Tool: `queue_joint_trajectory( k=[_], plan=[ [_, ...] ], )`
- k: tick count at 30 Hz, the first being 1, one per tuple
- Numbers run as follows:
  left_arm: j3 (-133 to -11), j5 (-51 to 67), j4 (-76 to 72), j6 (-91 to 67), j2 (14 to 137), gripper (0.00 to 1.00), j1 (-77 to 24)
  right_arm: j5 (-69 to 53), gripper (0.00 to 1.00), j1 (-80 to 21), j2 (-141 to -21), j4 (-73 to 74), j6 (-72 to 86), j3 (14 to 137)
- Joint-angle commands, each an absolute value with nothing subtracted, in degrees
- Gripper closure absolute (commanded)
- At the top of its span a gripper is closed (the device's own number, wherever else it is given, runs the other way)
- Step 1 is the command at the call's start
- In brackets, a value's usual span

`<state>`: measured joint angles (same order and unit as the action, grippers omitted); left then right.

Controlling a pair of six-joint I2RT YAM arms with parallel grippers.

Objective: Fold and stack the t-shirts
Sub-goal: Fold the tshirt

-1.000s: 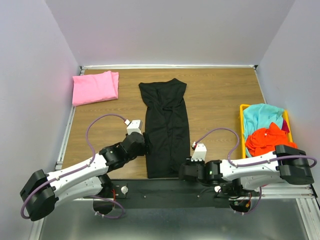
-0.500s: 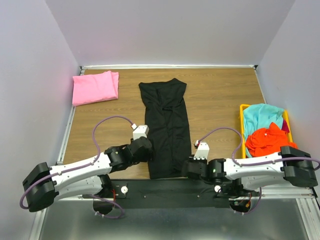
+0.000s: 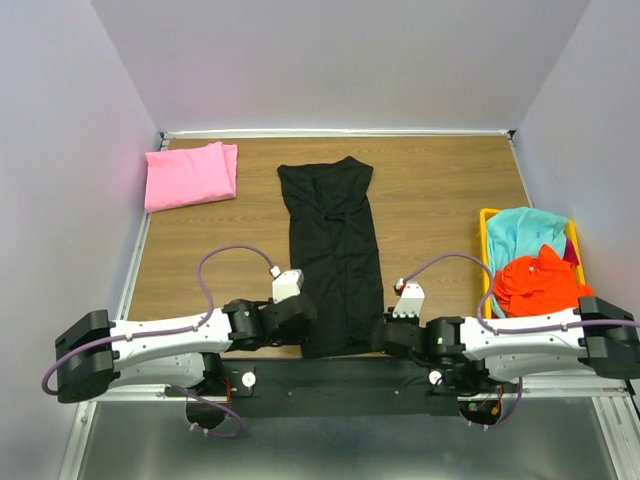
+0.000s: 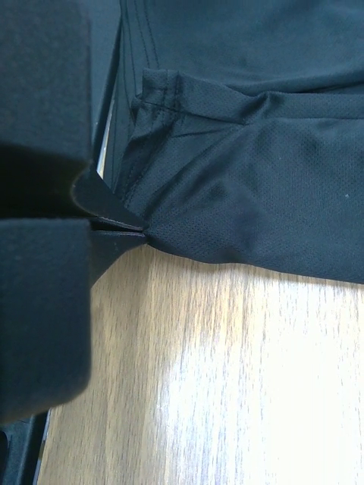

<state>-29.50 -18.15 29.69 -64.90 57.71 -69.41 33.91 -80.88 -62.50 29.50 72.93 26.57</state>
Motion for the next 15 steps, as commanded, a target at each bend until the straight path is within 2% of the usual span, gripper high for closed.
queue_joint_trajectory(
  k=[1, 15],
  plan=[
    [-29.62, -16.79, 31.73, -68.99, 60.37, 0.45, -71.36, 36.47, 0.98, -80.42, -60.56, 29.53, 72.42, 25.23],
    [-28.56, -12.13, 27.78, -73.04, 66.88, 0.50, -75.41, 36.30, 0.98, -80.42, -57.39, 29.53, 73.74, 22.59]
  ],
)
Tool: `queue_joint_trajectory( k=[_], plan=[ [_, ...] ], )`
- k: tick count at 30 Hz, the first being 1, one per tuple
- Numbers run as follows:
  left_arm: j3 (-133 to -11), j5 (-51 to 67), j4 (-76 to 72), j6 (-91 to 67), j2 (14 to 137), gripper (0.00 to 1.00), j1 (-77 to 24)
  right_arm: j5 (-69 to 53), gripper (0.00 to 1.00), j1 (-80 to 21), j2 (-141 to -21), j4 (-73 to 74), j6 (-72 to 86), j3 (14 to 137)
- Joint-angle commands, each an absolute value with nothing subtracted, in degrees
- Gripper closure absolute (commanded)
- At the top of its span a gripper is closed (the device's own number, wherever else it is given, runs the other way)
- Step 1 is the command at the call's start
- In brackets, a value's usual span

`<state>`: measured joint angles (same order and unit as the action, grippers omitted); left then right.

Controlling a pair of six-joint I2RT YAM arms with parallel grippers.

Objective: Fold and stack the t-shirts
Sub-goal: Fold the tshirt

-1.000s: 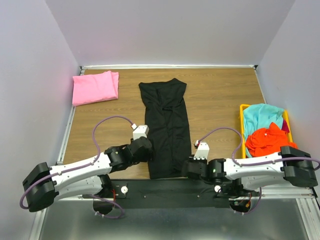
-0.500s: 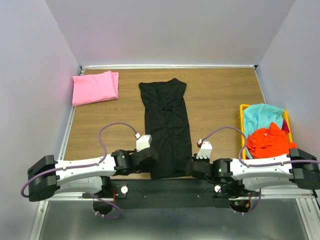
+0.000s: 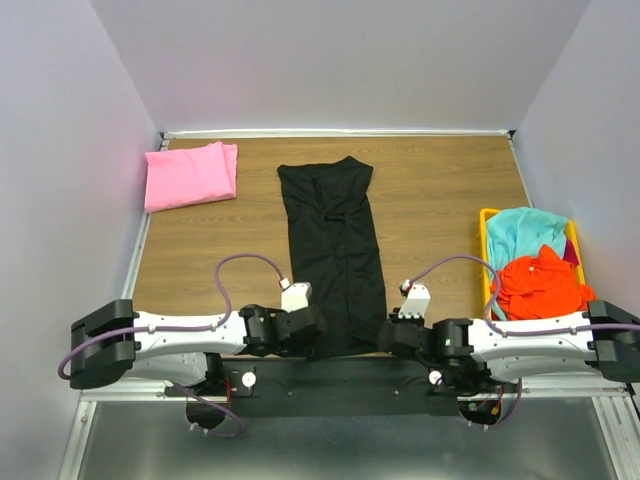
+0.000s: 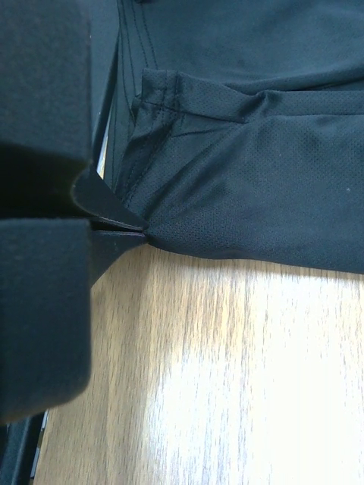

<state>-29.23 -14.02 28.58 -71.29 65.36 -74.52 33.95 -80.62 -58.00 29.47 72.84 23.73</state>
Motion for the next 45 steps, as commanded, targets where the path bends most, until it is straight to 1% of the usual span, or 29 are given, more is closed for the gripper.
queue_joint_trajectory(
  k=[1, 7, 8, 9, 10, 11, 12, 13, 14, 15, 21, 30, 34, 37, 45],
  plan=[
    [-28.48, -11.87, 26.90, -72.95, 67.23, 0.51, -75.41, 36.30, 0.98, -80.51, -57.39, 29.53, 73.74, 22.50],
    [-27.86, -10.81, 25.84, -73.04, 68.20, 0.54, -75.76, 36.65, 0.98, -80.59, -57.04, 29.53, 73.65, 22.68],
    [-27.69, -10.64, 25.93, -73.21, 68.20, 0.56, -75.76, 36.74, 0.98, -80.51, -57.04, 29.62, 73.65, 22.68],
    [-27.69, -10.46, 26.01, -73.21, 68.12, 0.64, -75.67, 36.65, 0.98, -80.51, -56.87, 29.62, 73.57, 22.68],
    [-27.42, -10.02, 26.10, -73.47, 68.03, 0.67, -75.85, 36.65, 0.98, -80.51, -56.78, 29.53, 73.56, 22.68],
    [-27.16, -9.50, 26.54, -73.82, 67.85, 0.74, -76.02, 36.74, 0.98, -80.42, -56.52, 29.53, 73.56, 22.59],
    [-27.16, -9.49, 26.54, -73.83, 67.85, 0.76, -76.03, 36.74, 0.98, -80.42, -56.51, 29.53, 73.56, 22.59],
    [-27.16, -9.49, 26.80, -74.00, 68.03, 0.84, -76.11, 36.91, 0.98, -80.51, -56.51, 29.53, 73.56, 22.50],
    [-27.25, -9.58, 26.72, -74.00, 68.20, 0.95, -76.03, 37.00, 0.98, -80.51, -56.34, 29.53, 73.48, 22.50],
    [-27.33, -9.67, 26.81, -74.00, 68.20, 1.00, -76.11, 37.00, 0.98, -80.51, -56.16, 29.53, 73.39, 22.50],
    [-29.18, -12.38, 24.70, -74.18, 68.82, 1.00, -76.20, 37.79, 0.99, -80.51, -55.28, 29.53, 71.20, 23.73],
    [-31.64, -25.48, 22.23, -77.78, 66.36, 1.00, -76.20, 42.01, 0.99, -79.98, -57.30, 29.71, 64.79, 29.88],
    [-30.94, -31.01, 20.40, -79.19, 64.25, 1.00, -75.94, 43.15, 0.99, -77.62, -59.76, 29.71, 60.74, 32.69],
    [-29.54, -33.56, 16.89, -79.54, 63.28, 1.00, -74.80, 43.94, 0.99, -73.84, -62.31, 29.62, 57.31, 34.80],
    [-26.81, -35.68, 7.04, -77.08, 63.72, 1.00, -70.32, 46.05, 0.99, -67.42, -67.67, 25.59, 49.58, 39.72]
  ],
)
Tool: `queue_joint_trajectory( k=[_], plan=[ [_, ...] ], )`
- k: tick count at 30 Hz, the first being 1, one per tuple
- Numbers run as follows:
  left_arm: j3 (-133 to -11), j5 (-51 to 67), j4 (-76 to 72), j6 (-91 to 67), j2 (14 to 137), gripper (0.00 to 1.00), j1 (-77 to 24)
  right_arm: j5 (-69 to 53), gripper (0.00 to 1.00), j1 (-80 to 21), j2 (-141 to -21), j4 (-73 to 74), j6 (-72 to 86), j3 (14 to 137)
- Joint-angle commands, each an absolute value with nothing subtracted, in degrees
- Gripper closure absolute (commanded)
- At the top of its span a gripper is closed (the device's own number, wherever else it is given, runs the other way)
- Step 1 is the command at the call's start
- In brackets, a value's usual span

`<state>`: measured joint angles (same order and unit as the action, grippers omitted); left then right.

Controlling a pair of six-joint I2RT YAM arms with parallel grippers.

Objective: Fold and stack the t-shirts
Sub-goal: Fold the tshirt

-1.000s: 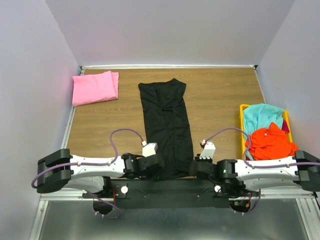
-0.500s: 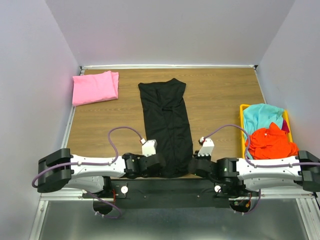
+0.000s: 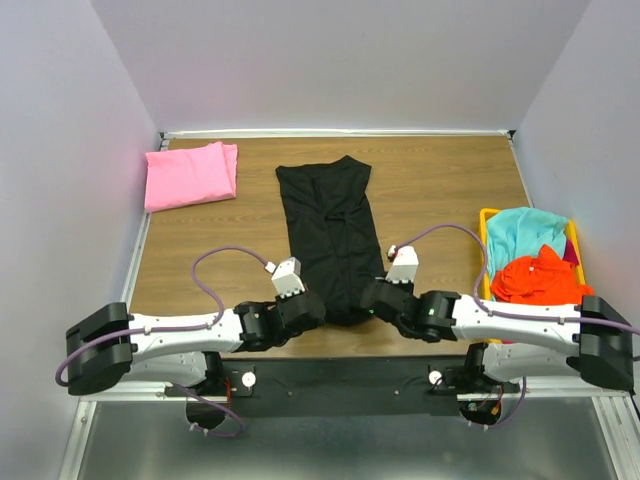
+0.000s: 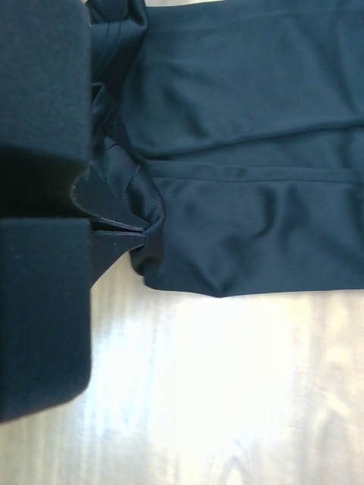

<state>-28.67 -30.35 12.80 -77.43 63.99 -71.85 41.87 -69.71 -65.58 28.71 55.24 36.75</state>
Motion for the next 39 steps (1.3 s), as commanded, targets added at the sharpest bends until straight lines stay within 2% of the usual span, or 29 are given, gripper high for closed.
queue_joint_trajectory(
  k=[1, 5, 10, 19, 25, 39],
  plan=[
    [-26.55, -36.81, 6.68, -77.08, 63.46, 1.00, -69.53, 46.05, 0.99, -66.72, -69.07, 23.75, 48.61, 40.42],
    [-24.88, -38.15, 1.60, -74.63, 62.49, 1.00, -66.19, 44.83, 0.99, -61.53, -73.73, 18.29, 43.34, 42.45],
    [-23.20, -34.20, -9.30, -68.65, 64.59, 1.00, -59.25, 44.12, 0.99, -56.87, -80.94, 13.63, 37.80, 46.93],
    [-25.84, -32.17, -16.34, -58.47, 68.37, 1.00, -50.11, 43.33, 0.99, -51.07, -92.27, 9.32, 31.74, 57.99],
    [-27.68, -24.18, -23.73, -52.39, 75.49, 1.00, -41.68, 42.10, 0.99, -47.64, -97.81, 8.70, 28.31, 63.89],
    [-36.12, -17.14, -28.74, -45.97, 90.96, 1.00, -35.07, 38.85, 0.99, -41.22, -108.89, 7.73, 23.82, 72.94]
  ],
)
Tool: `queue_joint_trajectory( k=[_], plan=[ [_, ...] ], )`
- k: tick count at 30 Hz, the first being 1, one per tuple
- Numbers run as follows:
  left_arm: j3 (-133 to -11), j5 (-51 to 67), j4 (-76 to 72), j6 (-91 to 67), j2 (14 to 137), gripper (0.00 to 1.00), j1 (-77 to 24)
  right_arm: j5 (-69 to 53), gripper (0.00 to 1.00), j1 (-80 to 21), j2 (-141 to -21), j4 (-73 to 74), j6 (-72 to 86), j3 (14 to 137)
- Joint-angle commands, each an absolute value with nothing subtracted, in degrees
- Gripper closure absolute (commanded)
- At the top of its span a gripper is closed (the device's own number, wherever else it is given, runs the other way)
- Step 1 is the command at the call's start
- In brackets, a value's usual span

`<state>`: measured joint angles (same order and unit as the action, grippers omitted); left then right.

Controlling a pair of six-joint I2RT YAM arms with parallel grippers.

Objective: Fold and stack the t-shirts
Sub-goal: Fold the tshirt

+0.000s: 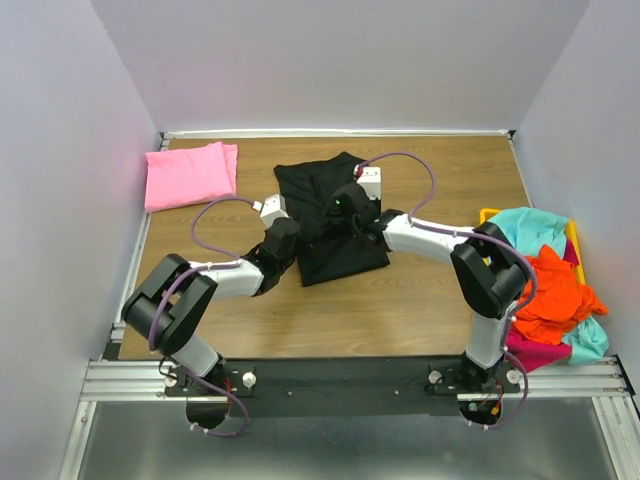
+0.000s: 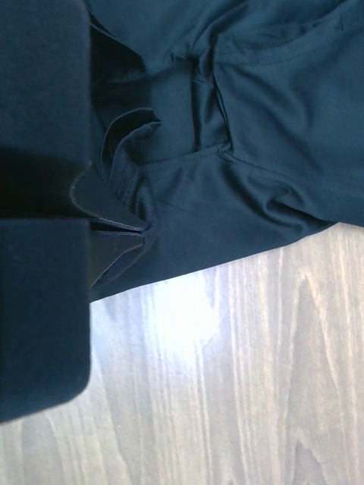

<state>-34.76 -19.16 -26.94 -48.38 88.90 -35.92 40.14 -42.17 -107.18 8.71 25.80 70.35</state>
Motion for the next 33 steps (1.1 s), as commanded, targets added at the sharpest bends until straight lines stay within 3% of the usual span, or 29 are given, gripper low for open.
queue_joint_trajectory(
  k=[1, 11, 12, 13, 14, 17, 18, 20, 21, 24, 33],
  plan=[
    [-36.21, -17.23, -28.74, -45.97, 91.14, 1.00, -34.89, 38.50, 0.99, -40.87, -109.59, 7.65, 23.30, 73.73],
    [-38.49, -17.40, -27.42, -45.18, 93.69, 0.99, -32.52, 36.30, 0.99, -38.76, -115.30, 7.47, 21.09, 79.79],
    [-38.76, -17.23, -27.33, -44.91, 93.87, 0.93, -32.35, 35.17, 0.99, -38.41, -115.66, 7.56, 20.75, 80.50],
    [-39.02, -17.14, -27.16, -44.65, 93.95, 0.76, -32.08, 34.29, 0.99, -38.06, -116.19, 7.47, 20.57, 81.29],
    [-39.72, -17.49, -26.64, -44.13, 93.61, 0.54, -31.38, 32.19, 0.95, -37.45, -116.89, 7.47, 19.61, 83.65],
    [-41.74, -20.02, -23.31, -42.55, 91.68, 0.36, -30.41, 30.68, 0.66, -36.57, -117.42, 7.56, 16.97, 88.14],
    [-43.84, -21.61, -22.07, -41.41, 89.84, 0.22, -29.89, 30.24, 0.40, -36.21, -116.73, 7.65, 15.14, 91.03],
    [-45.61, -23.28, -19.18, -40.35, 87.73, 0.14, -29.71, 29.54, 0.20, -35.51, -115.50, 8.00, 14.15, 93.07],
    [-46.57, -23.90, -18.81, -39.65, 85.45, 0.05, -29.71, 29.18, 0.17, -35.33, -114.44, 8.09, 13.89, 93.86],
    [-46.41, -24.17, -18.54, -37.71, 81.49, 0.04, -29.71, 27.95, 0.10, -34.89, -110.75, 8.26, 13.01, 93.61],
    [-40.79, -16.35, -19.95, -34.63, 80.51, 0.05, -30.58, 24.70, 0.09, -34.72, -103.72, 8.17, 18.45, 79.74]
  ],
)
